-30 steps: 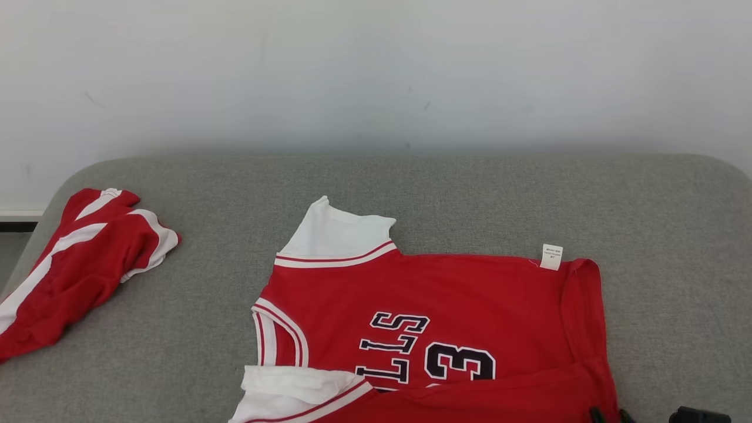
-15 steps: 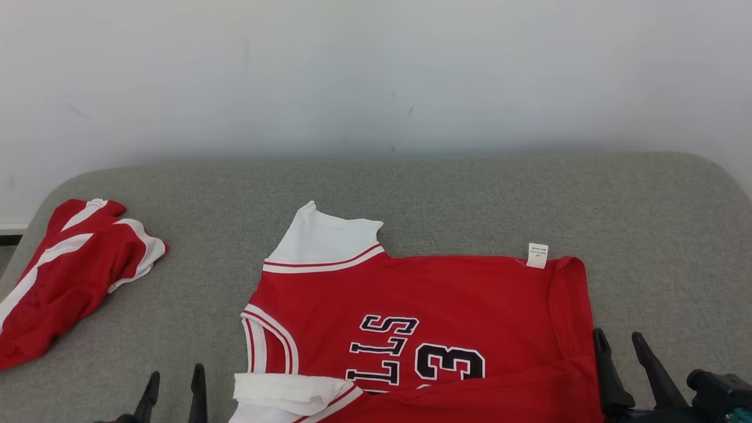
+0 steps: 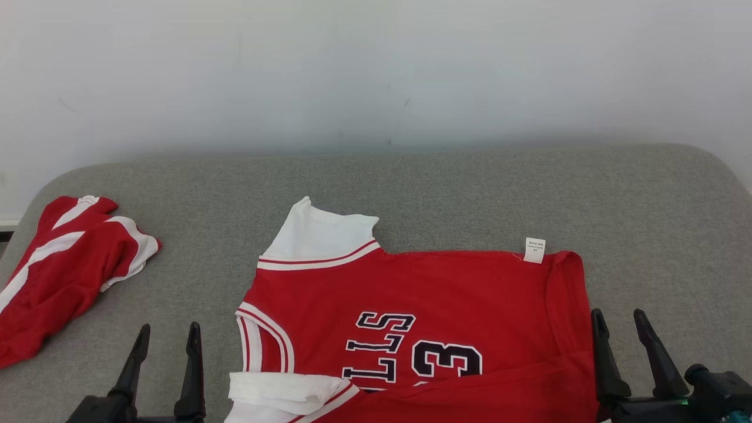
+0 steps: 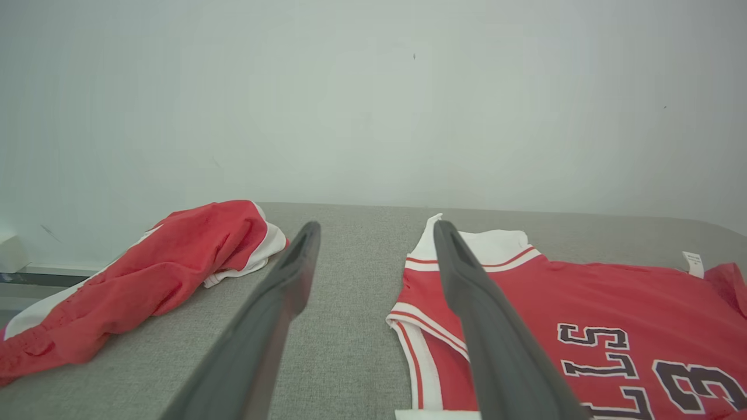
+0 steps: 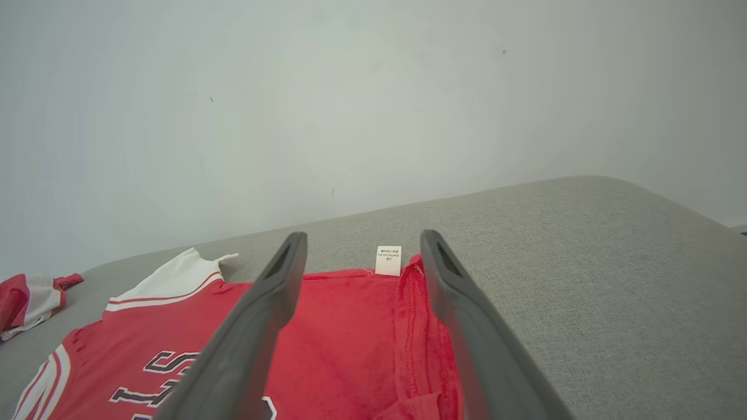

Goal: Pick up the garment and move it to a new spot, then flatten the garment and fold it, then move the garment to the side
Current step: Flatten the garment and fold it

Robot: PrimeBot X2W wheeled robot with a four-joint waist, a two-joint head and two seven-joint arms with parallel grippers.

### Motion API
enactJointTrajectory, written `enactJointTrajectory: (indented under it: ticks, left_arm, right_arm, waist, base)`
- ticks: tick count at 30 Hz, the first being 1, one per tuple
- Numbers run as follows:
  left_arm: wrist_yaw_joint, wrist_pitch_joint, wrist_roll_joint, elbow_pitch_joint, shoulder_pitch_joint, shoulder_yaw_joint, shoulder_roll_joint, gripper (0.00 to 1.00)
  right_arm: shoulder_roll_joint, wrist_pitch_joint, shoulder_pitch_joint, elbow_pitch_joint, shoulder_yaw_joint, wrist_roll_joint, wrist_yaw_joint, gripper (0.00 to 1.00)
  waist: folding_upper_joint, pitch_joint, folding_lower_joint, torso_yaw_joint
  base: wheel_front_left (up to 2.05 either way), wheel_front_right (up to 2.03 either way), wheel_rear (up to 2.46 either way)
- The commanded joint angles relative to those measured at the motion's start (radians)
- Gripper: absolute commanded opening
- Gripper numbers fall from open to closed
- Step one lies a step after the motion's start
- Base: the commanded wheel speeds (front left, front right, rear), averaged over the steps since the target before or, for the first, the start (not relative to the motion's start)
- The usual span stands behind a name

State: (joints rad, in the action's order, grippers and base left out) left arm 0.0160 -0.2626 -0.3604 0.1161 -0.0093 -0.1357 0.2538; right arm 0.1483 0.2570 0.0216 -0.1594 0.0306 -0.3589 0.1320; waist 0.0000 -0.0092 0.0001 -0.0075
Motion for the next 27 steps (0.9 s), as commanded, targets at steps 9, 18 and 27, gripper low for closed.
enactJointTrajectory:
  ticks: [9, 18, 27]
  left_arm:
    - [-0.033, -0.003, 0.040, -0.020, 0.066, 0.048, -0.008, 1.00]
    - [-0.055, -0.003, 0.048, -0.010, 0.093, 0.078, -0.036, 1.00]
    - [-0.068, -0.003, 0.059, 0.024, 0.068, 0.098, -0.052, 1.00]
  right_arm:
    - [0.000, 0.009, 0.036, 0.007, -0.017, 0.032, -0.003, 1.00]
    - [-0.004, 0.008, 0.037, -0.011, -0.017, 0.025, -0.003, 1.00]
    - [0.018, -0.021, -0.022, -0.083, 0.005, 0.000, -0.003, 1.00]
  waist:
    - [0.0000, 0.004, -0.0001, -0.013]
    - [0.0000, -0.003, -0.0001, -0.006]
    - [0.0000, 0.015, -0.0001, -0.026]
  base:
    - [0.00, 0.00, 0.00]
    - [0.00, 0.00, 0.00]
    - [0.00, 0.00, 0.00]
